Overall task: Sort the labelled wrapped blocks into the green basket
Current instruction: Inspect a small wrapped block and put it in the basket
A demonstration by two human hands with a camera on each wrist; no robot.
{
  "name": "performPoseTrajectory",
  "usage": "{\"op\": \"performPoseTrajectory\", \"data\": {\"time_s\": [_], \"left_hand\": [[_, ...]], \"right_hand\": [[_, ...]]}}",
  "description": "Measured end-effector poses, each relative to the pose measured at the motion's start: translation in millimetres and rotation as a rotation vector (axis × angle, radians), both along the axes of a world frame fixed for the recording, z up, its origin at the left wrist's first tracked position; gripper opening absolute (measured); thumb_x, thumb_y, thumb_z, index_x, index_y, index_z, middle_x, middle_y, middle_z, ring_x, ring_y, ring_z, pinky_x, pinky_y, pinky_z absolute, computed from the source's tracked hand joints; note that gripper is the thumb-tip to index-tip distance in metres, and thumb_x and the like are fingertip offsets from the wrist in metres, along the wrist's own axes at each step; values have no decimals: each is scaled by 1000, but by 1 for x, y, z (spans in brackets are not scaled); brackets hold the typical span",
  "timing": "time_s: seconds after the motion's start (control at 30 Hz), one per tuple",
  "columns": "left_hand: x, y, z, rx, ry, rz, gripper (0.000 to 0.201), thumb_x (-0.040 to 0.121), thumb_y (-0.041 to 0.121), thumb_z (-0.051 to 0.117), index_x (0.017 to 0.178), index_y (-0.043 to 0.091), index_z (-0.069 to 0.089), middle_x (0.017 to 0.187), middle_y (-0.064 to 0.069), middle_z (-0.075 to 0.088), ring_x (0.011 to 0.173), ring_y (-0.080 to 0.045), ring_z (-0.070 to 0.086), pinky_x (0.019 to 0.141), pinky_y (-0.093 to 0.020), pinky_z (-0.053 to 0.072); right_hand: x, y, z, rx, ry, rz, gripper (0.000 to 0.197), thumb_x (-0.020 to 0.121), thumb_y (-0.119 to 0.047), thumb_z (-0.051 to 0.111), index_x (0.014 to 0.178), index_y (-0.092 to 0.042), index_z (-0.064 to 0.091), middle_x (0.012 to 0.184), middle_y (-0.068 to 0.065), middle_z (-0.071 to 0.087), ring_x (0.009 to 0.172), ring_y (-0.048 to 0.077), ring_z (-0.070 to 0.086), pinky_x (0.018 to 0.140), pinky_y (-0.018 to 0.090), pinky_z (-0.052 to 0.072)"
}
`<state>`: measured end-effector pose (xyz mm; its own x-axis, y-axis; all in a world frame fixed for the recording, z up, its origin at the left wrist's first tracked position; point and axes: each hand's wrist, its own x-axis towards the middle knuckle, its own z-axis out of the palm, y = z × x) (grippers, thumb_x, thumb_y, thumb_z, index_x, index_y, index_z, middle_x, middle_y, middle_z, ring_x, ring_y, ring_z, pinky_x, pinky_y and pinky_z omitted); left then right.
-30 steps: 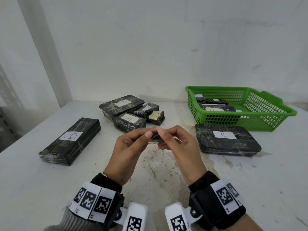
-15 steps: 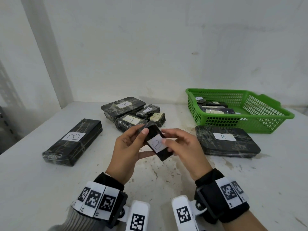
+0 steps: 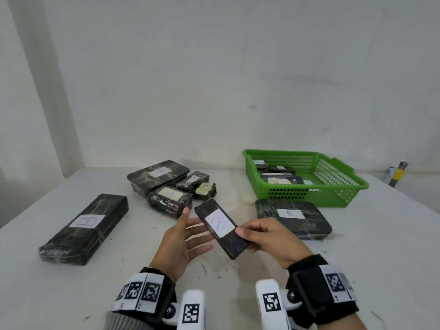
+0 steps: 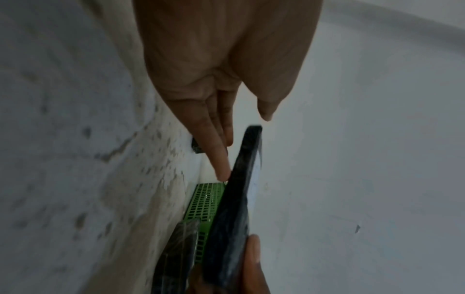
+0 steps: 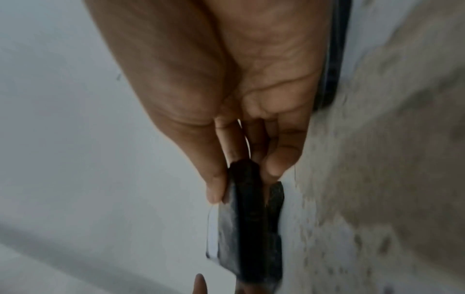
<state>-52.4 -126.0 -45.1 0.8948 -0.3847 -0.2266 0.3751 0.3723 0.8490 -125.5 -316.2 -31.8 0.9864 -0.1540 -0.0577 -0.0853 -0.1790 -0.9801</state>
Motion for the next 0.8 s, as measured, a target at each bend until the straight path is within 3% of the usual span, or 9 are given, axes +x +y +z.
{"op": "performPoseTrajectory", "data": {"time_s": [0.17, 0.37, 0.57, 0.7, 0.8], "left_hand": [[-6, -30, -4, -25, 118, 34, 27, 101, 23, 50, 89, 0, 60, 85, -16, 61, 73, -29, 64, 43, -25, 55], [-7, -44, -10, 26, 116, 32, 21, 100, 8, 46, 84, -1, 58, 84, -16, 57, 74, -28, 57, 42, -24, 55], [-7, -39, -14, 37, 112, 29, 19, 99, 4, 45, 87, -4, 57, 85, -20, 56, 79, -28, 57, 48, -23, 58], [-11, -40, -12, 36, 107, 38, 21, 100, 5, 42, 87, -4, 57, 86, -19, 56, 80, -26, 56, 52, -23, 58], [-11, -40, -12, 50, 101, 37, 23, 101, 6, 40, 89, -4, 57, 87, -19, 57, 81, -26, 57, 53, -22, 58]], "right_hand": [[-35, -57, 15, -41, -84, -365, 9, 86, -7, 71, 94, -8, 76, 68, 2, 69, 46, 6, 51, 48, 17, 45], [-72, -135, 18, -23, -93, -697, 5, 87, -4, 69, 91, -4, 73, 68, 4, 66, 46, 9, 52, 51, 19, 49], [-70, -189, 13, -12, -51, -828, 9, 90, -3, 66, 97, 2, 69, 66, 8, 58, 51, 18, 45, 53, 23, 48], [-66, -210, 3, -55, 74, -817, 6, 91, -4, 66, 94, 0, 67, 69, 9, 58, 53, 18, 47, 39, 15, 47], [-64, -218, -6, -64, 164, -768, 6, 90, -4, 67, 94, 0, 67, 76, 13, 59, 52, 19, 47, 36, 16, 45]]}}
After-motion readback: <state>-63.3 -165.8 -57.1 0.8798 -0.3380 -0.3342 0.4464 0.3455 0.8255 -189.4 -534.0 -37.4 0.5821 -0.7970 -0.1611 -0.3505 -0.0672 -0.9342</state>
